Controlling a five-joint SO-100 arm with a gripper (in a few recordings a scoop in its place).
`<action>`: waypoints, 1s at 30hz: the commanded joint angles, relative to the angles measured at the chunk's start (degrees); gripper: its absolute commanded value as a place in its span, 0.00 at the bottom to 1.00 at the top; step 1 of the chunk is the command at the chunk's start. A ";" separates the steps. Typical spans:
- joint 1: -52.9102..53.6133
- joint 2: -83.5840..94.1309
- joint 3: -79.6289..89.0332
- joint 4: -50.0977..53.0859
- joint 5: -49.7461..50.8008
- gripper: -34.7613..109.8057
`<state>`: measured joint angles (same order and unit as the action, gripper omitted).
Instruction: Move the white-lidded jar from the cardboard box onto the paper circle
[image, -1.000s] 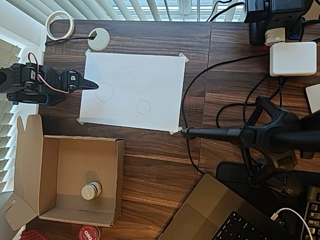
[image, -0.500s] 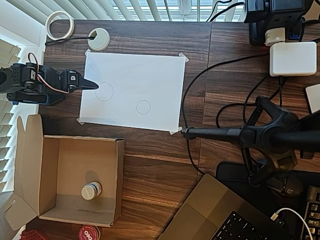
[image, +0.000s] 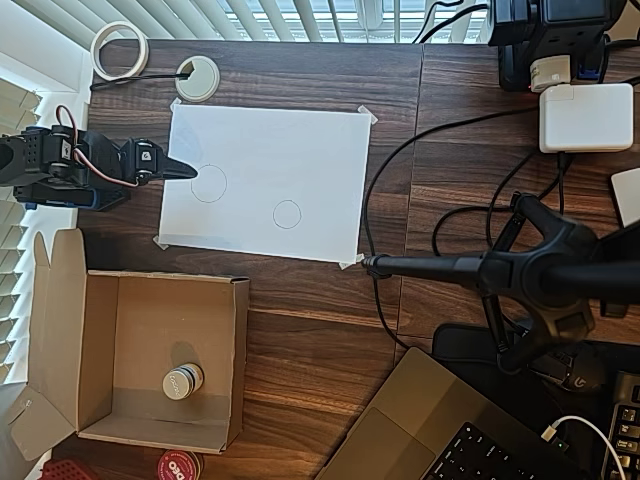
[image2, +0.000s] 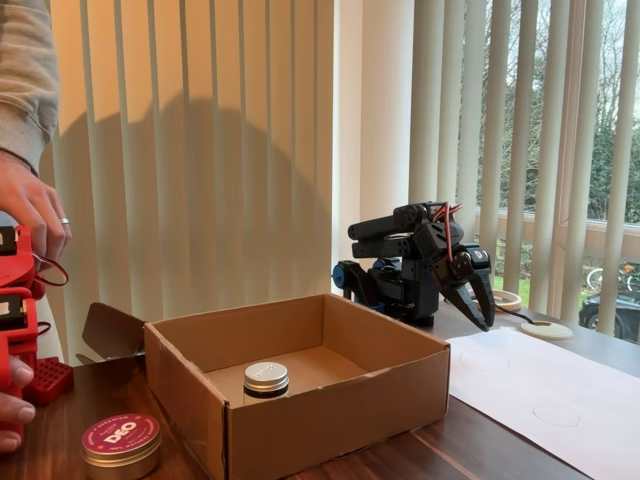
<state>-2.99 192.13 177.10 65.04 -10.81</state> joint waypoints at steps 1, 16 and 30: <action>-0.79 3.78 -0.44 -0.97 -0.88 0.24; 1.67 -1.49 -6.68 -3.43 -7.21 0.38; 17.40 -34.19 -32.43 -13.97 -43.95 0.53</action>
<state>8.53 166.73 154.25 54.58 -41.92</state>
